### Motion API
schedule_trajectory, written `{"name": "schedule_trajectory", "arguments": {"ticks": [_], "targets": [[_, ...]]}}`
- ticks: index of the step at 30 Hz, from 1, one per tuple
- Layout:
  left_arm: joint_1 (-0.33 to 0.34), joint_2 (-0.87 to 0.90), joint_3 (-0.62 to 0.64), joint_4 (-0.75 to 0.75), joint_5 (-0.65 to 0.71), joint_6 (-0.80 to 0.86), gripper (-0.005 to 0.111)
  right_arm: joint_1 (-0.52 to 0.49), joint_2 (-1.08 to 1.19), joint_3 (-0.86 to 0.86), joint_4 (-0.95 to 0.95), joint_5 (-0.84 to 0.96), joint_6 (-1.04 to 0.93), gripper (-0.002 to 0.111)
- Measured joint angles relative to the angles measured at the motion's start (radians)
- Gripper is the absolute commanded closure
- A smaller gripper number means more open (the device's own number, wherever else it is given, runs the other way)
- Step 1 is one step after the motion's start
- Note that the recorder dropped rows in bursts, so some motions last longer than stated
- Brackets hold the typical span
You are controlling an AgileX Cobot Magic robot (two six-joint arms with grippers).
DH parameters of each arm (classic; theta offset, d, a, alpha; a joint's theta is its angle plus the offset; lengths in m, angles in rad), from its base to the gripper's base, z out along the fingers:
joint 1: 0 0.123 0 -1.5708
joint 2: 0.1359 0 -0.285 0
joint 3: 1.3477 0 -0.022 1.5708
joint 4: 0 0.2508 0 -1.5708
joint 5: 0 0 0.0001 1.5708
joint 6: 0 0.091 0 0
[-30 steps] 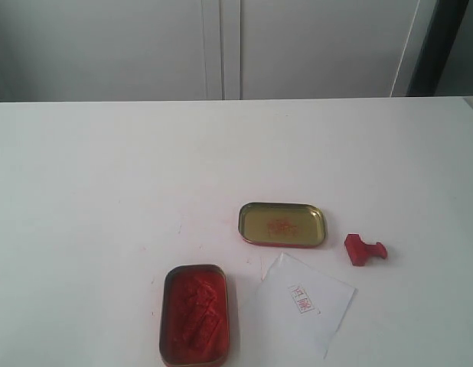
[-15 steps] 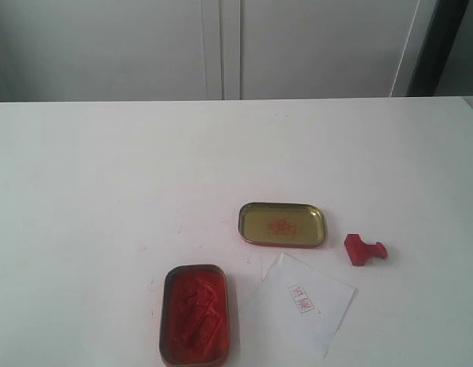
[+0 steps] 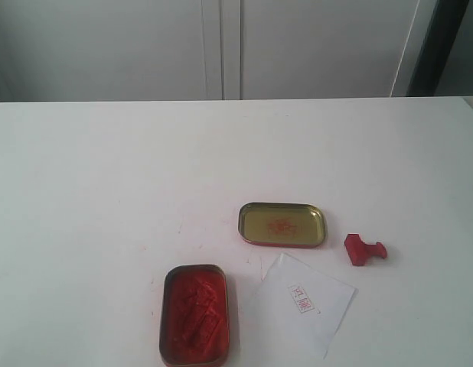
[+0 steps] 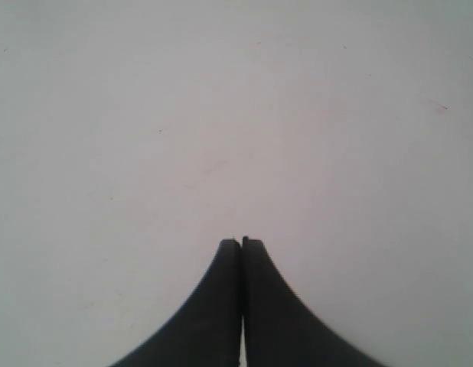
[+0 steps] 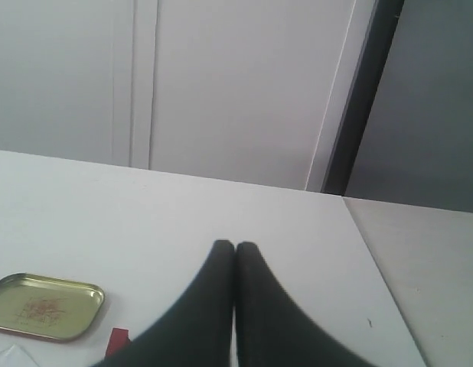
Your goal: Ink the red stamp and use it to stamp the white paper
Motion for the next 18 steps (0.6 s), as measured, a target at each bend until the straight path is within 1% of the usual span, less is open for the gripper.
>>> {"name": "schedule_trajectory", "arguments": {"ticks": [5,12,18], "targets": [[0.000,0.000,0.000,0.000,0.000,0.000,0.107,0.000,0.000,0.000,0.015,0.000,0.006,0.108],[0.000,0.000,0.000,0.000,0.000,0.000,0.107,0.000,0.000,0.000,0.022,0.000,0.103,0.108],[0.000,0.000,0.000,0.000,0.000,0.000,0.107,0.000,0.000,0.000,0.026,0.000,0.120,0.108]]}}
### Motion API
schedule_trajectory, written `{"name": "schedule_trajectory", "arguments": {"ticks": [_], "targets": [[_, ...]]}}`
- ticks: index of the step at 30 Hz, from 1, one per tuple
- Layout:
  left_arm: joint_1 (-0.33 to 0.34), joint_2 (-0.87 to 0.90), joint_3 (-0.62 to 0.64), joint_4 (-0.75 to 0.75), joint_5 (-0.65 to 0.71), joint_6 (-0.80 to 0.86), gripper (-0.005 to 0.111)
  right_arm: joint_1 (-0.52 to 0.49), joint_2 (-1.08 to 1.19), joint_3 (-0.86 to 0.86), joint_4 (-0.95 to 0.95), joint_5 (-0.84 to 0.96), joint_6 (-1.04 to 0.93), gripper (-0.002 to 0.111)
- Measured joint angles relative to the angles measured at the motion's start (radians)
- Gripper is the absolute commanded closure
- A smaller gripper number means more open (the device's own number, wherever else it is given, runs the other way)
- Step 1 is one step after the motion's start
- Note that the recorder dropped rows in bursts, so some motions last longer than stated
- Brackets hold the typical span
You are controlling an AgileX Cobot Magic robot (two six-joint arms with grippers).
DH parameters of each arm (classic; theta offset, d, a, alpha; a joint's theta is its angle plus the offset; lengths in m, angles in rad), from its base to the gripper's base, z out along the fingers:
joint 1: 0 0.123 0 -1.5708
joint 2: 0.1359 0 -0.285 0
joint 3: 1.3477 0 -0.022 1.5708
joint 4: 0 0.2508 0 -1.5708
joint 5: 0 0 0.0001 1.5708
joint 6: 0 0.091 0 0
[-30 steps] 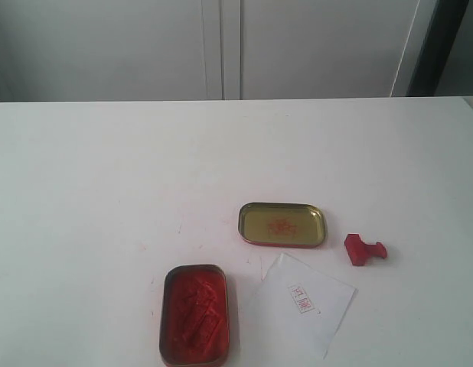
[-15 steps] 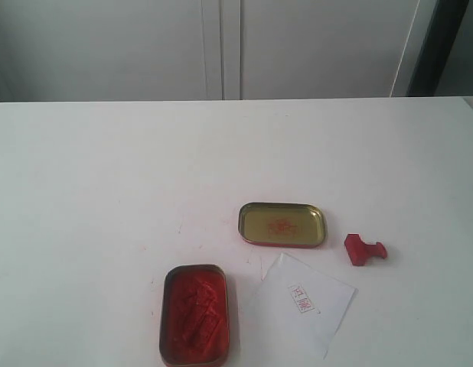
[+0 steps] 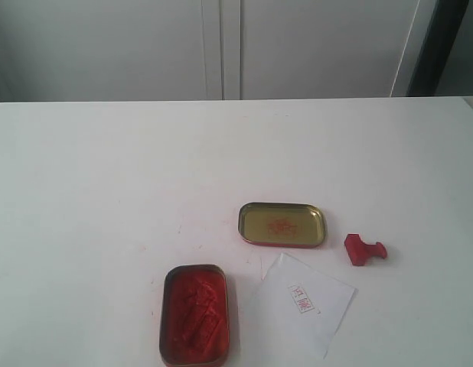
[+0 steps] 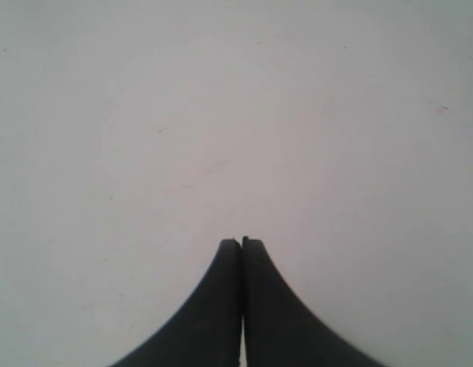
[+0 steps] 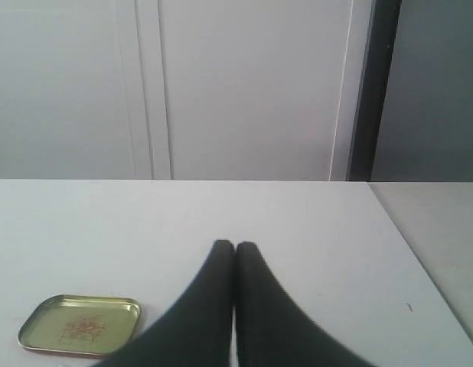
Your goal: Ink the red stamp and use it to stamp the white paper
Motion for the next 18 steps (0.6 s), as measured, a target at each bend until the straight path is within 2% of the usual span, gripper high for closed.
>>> {"name": "schedule_trajectory", "arguments": {"ticks": [11,18], "targets": [[0.000,0.000,0.000,0.000,0.000,0.000,0.107,0.000,0.000,0.000,0.000,0.000,0.002,0.108],[0.000,0.000,0.000,0.000,0.000,0.000,0.107,0.073,0.000,0.000,0.000,0.000,0.002,0.108]]}}
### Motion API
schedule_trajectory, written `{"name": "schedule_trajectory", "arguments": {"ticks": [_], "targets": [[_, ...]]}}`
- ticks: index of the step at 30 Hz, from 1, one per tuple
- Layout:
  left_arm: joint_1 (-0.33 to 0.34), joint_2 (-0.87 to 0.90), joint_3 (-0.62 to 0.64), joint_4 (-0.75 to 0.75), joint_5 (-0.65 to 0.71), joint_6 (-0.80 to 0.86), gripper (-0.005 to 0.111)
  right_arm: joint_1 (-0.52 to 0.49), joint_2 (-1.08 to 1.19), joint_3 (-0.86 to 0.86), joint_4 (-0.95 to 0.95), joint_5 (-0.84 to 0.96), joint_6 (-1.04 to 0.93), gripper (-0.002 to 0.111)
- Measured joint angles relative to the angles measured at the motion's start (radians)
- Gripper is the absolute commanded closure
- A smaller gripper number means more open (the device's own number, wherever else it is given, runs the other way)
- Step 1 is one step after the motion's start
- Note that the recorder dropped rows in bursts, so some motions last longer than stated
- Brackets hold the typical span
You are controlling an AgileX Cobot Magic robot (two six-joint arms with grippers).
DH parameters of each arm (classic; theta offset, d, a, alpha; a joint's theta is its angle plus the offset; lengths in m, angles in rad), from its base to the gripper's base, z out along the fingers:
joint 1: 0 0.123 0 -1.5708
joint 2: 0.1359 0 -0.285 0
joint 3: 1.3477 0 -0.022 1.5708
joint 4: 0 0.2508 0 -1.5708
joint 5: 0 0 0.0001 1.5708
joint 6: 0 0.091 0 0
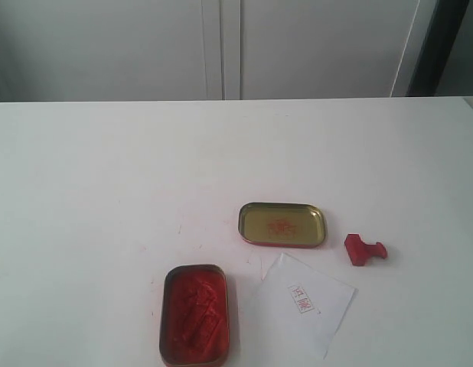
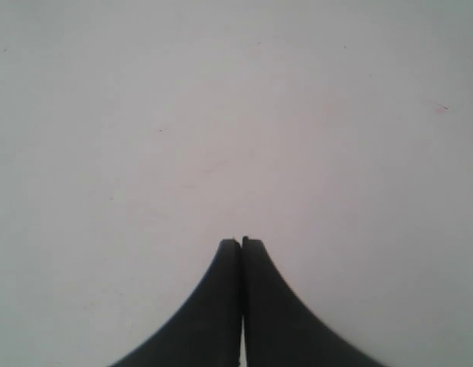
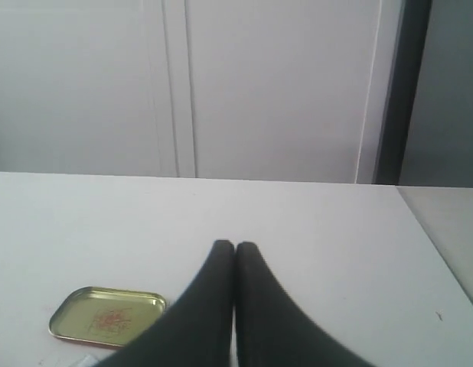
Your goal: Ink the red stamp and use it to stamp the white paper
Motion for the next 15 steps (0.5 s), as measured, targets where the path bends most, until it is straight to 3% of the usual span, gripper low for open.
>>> {"name": "schedule_trajectory", "arguments": {"ticks": [15], "targets": [[0.000,0.000,0.000,0.000,0.000,0.000,0.107,0.020,0.000,0.173,-0.035,-0.116,0.002,0.108]]}}
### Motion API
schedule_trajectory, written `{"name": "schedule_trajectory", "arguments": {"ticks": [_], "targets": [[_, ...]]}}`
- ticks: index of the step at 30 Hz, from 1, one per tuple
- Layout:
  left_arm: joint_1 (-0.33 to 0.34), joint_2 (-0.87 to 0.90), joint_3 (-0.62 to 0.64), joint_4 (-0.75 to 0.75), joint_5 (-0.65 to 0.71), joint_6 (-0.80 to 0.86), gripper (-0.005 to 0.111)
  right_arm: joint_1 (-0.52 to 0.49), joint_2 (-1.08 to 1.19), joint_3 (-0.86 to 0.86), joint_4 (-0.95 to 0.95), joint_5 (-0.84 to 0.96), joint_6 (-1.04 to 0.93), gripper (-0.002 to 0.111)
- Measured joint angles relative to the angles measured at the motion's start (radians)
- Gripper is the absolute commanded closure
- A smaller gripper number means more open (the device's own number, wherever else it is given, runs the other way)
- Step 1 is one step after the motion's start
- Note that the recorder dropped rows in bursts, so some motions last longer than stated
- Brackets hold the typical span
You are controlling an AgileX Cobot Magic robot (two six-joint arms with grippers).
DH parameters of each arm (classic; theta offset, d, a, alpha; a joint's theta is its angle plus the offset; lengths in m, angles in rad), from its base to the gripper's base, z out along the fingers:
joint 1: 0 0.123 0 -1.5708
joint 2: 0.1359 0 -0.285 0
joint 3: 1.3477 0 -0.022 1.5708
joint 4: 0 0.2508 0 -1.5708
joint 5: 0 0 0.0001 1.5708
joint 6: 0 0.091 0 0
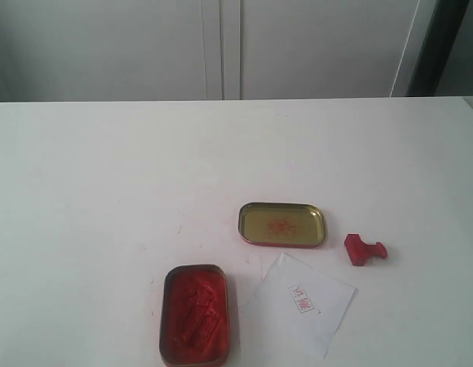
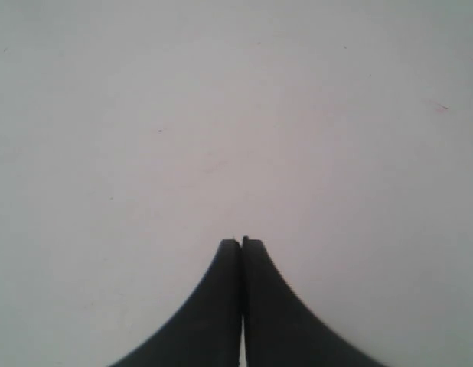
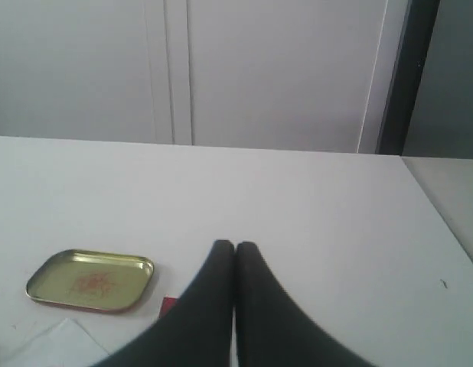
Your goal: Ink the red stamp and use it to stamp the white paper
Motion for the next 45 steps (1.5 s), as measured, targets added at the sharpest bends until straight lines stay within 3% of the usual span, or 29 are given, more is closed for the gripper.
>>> {"name": "schedule_trajectory", "arguments": {"ticks": [18,45], "targets": [[0.000,0.000,0.000,0.000,0.000,0.000,0.107,0.000,0.000,0.248,-0.068,-0.091,0.000,0.108],[0.000,0.000,0.000,0.000,0.000,0.000,0.107,0.000,0.000,0.256,-0.074,-0.123,0.000,0.108]]}}
